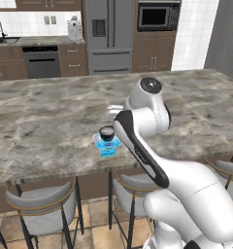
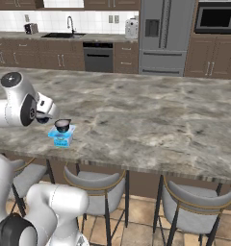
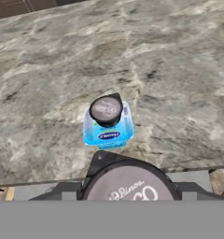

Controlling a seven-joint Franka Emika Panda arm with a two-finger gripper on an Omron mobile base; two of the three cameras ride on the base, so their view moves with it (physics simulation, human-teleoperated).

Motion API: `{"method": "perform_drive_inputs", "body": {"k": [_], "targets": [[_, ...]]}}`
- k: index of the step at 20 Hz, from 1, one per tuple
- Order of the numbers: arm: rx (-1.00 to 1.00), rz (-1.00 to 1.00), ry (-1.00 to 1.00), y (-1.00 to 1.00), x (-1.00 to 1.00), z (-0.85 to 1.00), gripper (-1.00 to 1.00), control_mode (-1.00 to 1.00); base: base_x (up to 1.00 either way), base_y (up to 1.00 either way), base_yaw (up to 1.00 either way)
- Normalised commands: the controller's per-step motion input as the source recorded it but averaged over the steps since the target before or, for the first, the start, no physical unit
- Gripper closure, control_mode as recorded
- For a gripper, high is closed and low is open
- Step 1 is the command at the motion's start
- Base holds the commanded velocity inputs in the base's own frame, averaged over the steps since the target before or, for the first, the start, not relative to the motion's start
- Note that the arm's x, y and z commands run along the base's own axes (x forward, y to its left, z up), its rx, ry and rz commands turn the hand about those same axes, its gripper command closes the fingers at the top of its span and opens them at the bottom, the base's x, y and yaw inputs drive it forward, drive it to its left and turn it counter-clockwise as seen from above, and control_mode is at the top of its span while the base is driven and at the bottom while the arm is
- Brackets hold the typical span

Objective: Stack the yogurt containers by placing the smaller containers on top of the larger containers.

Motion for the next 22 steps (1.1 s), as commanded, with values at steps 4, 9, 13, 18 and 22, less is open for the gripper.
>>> {"method": "perform_drive_inputs", "body": {"k": [4, 9, 13, 18, 22], "targets": [[0.00, 0.00, 0.00, 0.00, 0.17, -0.10, 1.00, -1.00, 0.00, 0.00, 0.00], [0.00, 0.00, 0.00, 0.01, 0.16, -0.12, 1.00, -1.00, 0.00, 0.00, 0.00], [0.00, 0.00, 0.00, 0.02, 0.16, -0.16, 1.00, -1.00, 0.00, 0.00, 0.00], [0.00, 0.00, 0.00, 0.01, 0.19, -0.16, 1.00, -1.00, 0.00, 0.00, 0.00], [0.00, 0.00, 0.00, 0.02, 0.19, -0.14, 1.00, -1.00, 0.00, 0.00, 0.00]]}}
